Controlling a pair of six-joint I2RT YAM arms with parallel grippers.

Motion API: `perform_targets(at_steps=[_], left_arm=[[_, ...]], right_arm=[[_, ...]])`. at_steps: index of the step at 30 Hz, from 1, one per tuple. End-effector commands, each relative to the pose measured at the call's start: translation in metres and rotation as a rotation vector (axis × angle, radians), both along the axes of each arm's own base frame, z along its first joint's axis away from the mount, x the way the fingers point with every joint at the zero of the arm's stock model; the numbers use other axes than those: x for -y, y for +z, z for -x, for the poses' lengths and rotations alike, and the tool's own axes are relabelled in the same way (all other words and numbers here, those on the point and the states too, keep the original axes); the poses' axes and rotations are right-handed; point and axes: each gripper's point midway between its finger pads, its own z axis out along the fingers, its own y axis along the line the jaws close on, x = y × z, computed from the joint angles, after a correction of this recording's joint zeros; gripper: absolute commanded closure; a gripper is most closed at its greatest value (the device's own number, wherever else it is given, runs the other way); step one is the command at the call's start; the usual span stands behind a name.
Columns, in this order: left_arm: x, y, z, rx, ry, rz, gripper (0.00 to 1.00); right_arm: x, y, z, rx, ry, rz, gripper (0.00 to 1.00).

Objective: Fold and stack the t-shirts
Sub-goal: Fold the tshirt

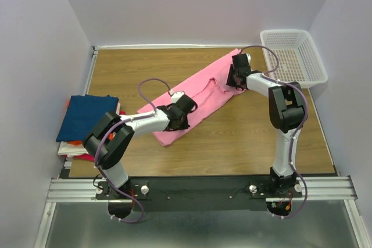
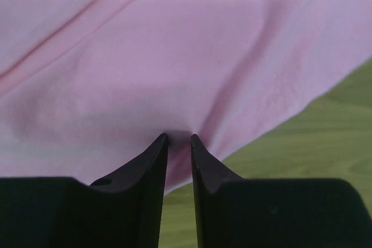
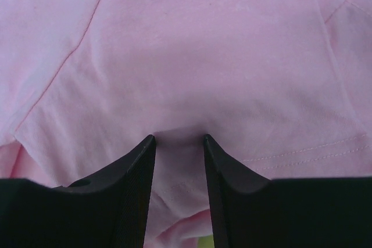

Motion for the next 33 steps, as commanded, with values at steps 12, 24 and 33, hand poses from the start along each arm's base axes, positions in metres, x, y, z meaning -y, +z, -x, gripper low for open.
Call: perform_targets(at_steps=[12, 24, 33], left_arm=[[0.124, -0.014, 0.144, -0.184, -0.436, 0.102, 0.70], [0.144, 0.066, 0.082, 0.042, -0.439, 0.272, 0.65], [0.090, 0.056, 0.064, 0.068, -0.332, 0.174, 0.65]], right_arm=[[-0.057, -0.027, -0.034, -0.015, 0.421, 0.021, 0.45], [-0.054, 0.052, -0.063, 0.128, 0.299, 0.027, 0.36], [-0.027, 0.056, -0.038, 0.099, 0.133, 0.034, 0.56]])
